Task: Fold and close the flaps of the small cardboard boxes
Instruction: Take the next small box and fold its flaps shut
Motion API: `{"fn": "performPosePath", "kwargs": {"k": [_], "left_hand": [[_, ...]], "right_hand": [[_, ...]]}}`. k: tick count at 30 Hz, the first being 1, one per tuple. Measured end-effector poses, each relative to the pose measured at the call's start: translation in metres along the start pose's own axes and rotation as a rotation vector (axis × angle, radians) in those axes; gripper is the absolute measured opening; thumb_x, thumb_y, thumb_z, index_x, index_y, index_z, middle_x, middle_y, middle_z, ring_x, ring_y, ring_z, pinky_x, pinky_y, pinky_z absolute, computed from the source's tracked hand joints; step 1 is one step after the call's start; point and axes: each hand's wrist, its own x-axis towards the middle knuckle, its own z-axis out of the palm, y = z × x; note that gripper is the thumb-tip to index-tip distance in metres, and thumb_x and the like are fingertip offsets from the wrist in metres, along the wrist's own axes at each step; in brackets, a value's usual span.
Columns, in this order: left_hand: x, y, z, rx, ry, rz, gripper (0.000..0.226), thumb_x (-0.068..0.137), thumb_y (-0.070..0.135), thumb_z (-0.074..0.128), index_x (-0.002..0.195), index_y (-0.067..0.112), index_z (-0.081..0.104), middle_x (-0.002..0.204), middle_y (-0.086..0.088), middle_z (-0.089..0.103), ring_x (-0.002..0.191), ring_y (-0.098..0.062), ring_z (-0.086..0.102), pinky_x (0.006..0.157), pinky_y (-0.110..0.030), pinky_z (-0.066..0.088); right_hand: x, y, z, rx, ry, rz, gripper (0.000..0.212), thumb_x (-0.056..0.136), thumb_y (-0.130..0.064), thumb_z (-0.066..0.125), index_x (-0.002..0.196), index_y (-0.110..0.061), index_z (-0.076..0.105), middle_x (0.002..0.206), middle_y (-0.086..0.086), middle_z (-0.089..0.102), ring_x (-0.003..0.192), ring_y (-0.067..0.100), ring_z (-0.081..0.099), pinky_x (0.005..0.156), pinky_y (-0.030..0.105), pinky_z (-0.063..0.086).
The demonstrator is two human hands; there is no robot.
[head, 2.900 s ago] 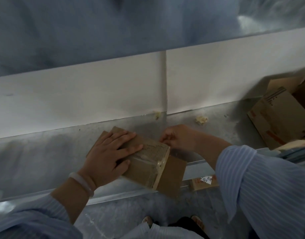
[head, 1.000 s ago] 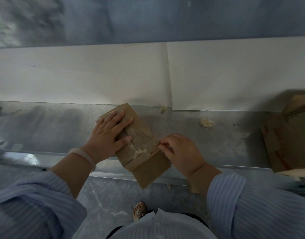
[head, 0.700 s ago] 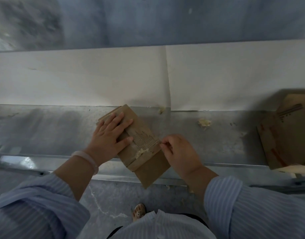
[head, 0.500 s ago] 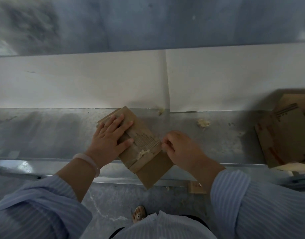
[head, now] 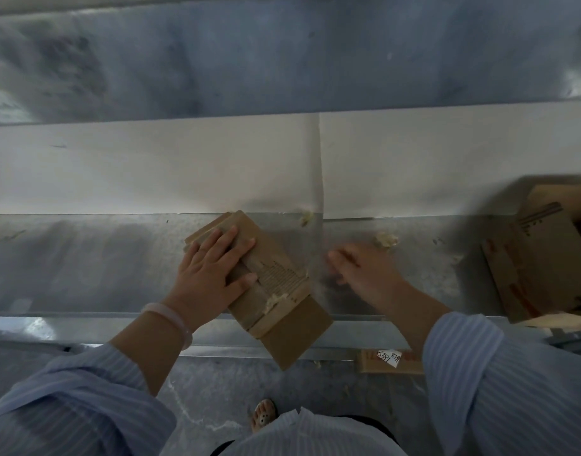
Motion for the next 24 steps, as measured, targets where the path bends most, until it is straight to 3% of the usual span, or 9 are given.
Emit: {"fn": "performPosePath", "kwargs": {"k": [3,8,12,15,17,20,24], "left_hand": [[-0.001,0.002,0.0,-0.011,0.023,-0.005,0.07,0.076,0.076,0.019,0.142,0.052,0.019,0.158,0.012,0.012,0.146,-0.015,0.005,0.119,-0.043,0.003],[-0.004,0.016,-0.003,-0.016,0.063,-0.057,0.074,0.075,0.076,0.016,0.143,0.049,0.024,0.158,0.009,0.015,0.146,-0.015,0.007,0.117,-0.04,0.001],[-0.005,0.026,-0.004,-0.009,0.093,-0.086,0.076,0.073,0.076,0.014,0.143,0.048,0.027,0.157,0.009,0.018,0.146,-0.016,0.009,0.116,-0.039,0.001],[-0.006,0.025,-0.005,0.001,0.111,-0.075,0.075,0.075,0.076,0.016,0.142,0.046,0.032,0.156,0.006,0.023,0.145,-0.018,0.015,0.116,-0.04,0.005],[-0.006,0.025,-0.006,0.021,0.122,-0.065,0.073,0.076,0.075,0.019,0.14,0.044,0.037,0.154,0.004,0.029,0.143,-0.021,0.021,0.116,-0.042,0.01],[-0.005,0.028,-0.007,0.076,0.141,-0.077,0.071,0.077,0.075,0.023,0.137,0.042,0.044,0.149,0.002,0.039,0.139,-0.024,0.032,0.111,-0.046,0.022],[0.001,0.036,-0.011,0.158,0.18,-0.098,0.068,0.075,0.077,0.03,0.126,0.039,0.054,0.136,0.002,0.053,0.125,-0.027,0.048,0.099,-0.048,0.038]], "right_hand": [[-0.012,-0.013,0.013,0.342,-0.186,0.315,0.039,0.096,-0.045,0.05,0.09,-0.013,0.071,0.095,0.009,0.072,0.088,0.02,0.069,0.08,0.035,0.059],[-0.018,-0.02,0.025,0.395,-0.047,0.298,0.023,0.085,-0.036,0.071,0.085,-0.013,0.07,0.088,0.009,0.073,0.089,0.019,0.07,0.083,0.037,0.059],[-0.018,-0.016,0.022,0.269,-0.026,0.227,0.007,0.086,-0.032,0.07,0.081,-0.028,0.073,0.086,0.001,0.075,0.087,0.016,0.071,0.085,0.039,0.058],[-0.02,-0.023,0.018,0.202,0.052,0.185,0.007,0.082,-0.037,0.074,0.078,-0.032,0.071,0.079,-0.009,0.073,0.077,0.005,0.069,0.071,0.021,0.056],[-0.02,-0.03,0.018,0.036,0.106,0.145,0.012,0.081,-0.041,0.073,0.082,-0.029,0.071,0.077,-0.011,0.07,0.074,0.001,0.065,0.061,0.015,0.048],[-0.016,-0.036,0.022,-0.153,0.164,0.086,0.013,0.087,-0.036,0.066,0.083,-0.024,0.07,0.077,-0.01,0.067,0.071,0.002,0.061,0.054,0.014,0.039],[-0.016,-0.032,0.022,-0.37,0.273,-0.106,0.017,0.09,-0.032,0.063,0.083,-0.018,0.072,0.081,-0.005,0.065,0.074,0.009,0.061,0.062,0.024,0.048]]}}
